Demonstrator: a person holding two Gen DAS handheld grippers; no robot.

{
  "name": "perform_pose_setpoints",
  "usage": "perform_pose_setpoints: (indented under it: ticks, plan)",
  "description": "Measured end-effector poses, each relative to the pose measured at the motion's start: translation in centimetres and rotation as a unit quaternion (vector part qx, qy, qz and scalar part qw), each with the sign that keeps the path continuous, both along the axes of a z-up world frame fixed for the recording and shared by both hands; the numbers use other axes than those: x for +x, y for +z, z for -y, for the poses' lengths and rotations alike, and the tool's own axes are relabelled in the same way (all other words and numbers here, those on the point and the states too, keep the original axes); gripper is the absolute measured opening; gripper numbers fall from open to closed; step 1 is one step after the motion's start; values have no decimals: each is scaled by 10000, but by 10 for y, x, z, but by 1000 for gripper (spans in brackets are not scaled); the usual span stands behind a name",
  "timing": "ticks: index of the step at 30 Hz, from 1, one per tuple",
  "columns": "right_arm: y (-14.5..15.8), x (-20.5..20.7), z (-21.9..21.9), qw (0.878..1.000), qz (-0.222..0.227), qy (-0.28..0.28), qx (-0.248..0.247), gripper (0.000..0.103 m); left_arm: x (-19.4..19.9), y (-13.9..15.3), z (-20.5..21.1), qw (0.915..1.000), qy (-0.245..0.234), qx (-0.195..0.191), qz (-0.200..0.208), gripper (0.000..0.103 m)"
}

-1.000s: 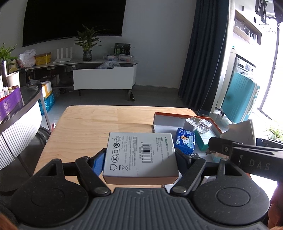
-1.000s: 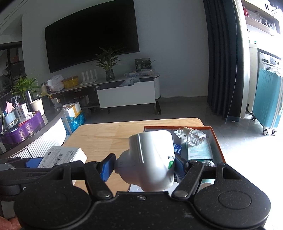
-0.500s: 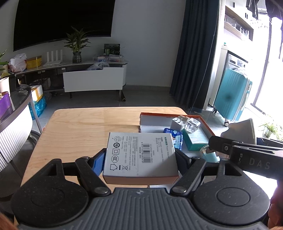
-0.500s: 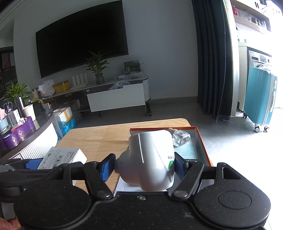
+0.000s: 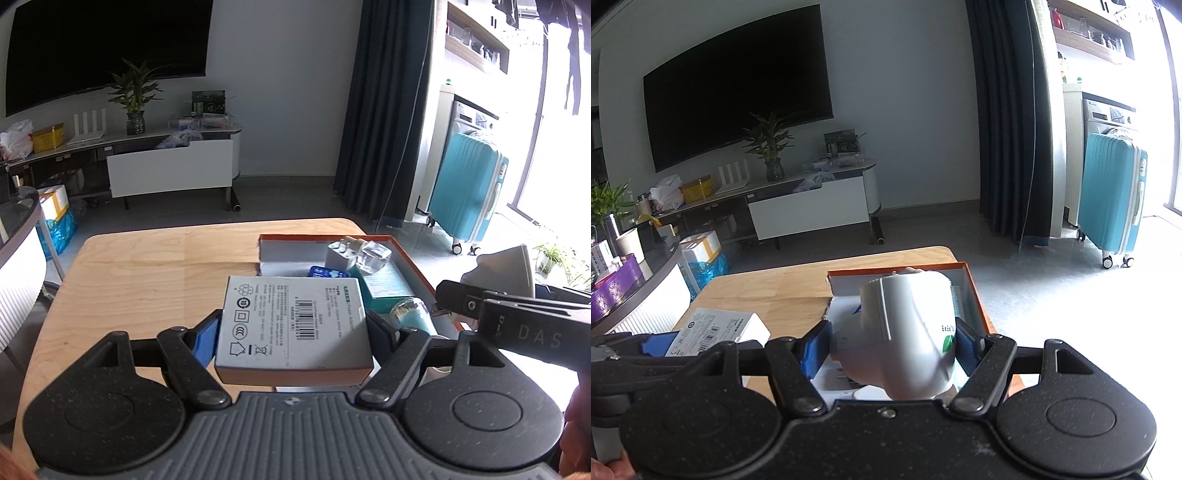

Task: Organize rigid objects
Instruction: 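Carry white charger box with left tool while right tool carries socket adapter to box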

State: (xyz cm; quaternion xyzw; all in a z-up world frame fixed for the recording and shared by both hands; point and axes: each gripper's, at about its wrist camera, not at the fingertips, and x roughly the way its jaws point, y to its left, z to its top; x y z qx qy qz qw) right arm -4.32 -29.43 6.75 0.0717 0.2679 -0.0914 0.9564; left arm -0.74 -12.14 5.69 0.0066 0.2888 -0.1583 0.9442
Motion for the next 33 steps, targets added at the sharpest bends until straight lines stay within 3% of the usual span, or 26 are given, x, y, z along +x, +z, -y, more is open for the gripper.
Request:
perform_pose_setpoints:
  ticks: [14,33]
  plan:
    - [-3,1,30,9994,-54,-329,-4,82,11,-9,21,9995,-277,42,-156,79]
    - [-8,44,52,9993,-277,-245,-16,82,37,-20,49,9977,-531,112,-394,79]
